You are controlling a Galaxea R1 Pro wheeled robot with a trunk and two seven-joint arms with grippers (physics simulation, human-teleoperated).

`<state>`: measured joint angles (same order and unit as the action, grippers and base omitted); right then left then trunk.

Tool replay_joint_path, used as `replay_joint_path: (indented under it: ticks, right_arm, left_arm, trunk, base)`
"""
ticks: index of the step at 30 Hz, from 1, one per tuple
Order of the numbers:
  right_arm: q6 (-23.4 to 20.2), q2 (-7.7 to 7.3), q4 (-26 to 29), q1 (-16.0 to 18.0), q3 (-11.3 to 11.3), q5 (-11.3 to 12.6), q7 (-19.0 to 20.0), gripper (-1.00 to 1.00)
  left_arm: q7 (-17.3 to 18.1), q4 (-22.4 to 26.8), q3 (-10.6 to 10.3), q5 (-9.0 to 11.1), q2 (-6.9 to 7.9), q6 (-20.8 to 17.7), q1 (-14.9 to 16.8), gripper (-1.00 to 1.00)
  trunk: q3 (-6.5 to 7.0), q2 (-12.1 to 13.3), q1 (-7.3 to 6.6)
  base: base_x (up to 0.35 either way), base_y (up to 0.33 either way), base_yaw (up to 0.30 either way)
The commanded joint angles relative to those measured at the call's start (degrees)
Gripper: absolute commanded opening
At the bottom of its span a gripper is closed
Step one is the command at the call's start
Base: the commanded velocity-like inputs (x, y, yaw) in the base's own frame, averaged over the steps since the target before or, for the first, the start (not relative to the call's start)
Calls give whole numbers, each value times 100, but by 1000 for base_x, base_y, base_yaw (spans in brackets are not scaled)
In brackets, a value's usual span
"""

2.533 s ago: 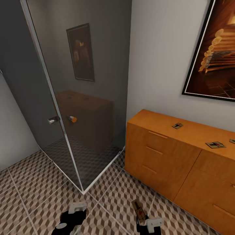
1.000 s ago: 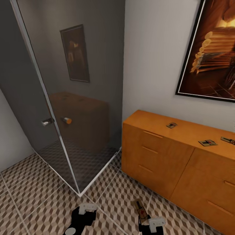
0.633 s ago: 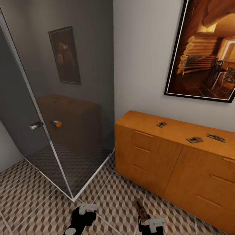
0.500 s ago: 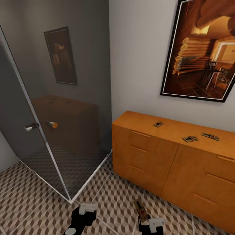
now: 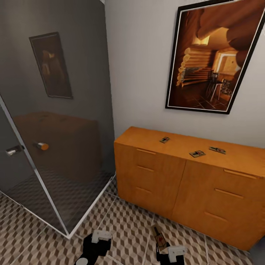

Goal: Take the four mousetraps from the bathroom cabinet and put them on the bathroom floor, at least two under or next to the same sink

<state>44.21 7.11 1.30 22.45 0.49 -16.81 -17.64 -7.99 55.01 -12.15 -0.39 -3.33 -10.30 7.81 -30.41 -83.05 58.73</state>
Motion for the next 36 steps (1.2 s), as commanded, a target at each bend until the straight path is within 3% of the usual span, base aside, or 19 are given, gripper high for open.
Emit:
replay_joint_path:
  ticks: [1, 8, 36]
  right_arm:
    - [11, 1, -7, 5, 3, -29, -21, -100]
    - [13, 1, -7, 5, 3, -28, -21, -100]
    - [10, -7, -7, 5, 3, -31, -21, -100]
  left_arm:
    - [-36, 6, -102, -5, 6, -34, 1, 100]
    - [-36, 1, -191, -5, 8, -34, 1, 100]
    - [-36, 1, -200, -5, 8, -29, 1, 100]
  trunk:
    - [1, -3, 0]
    - [48, -3, 0]
    - [237, -3, 0]
  base:
    - [0, 0, -217]
    - [0, 0, -217]
    - [0, 0, -217]
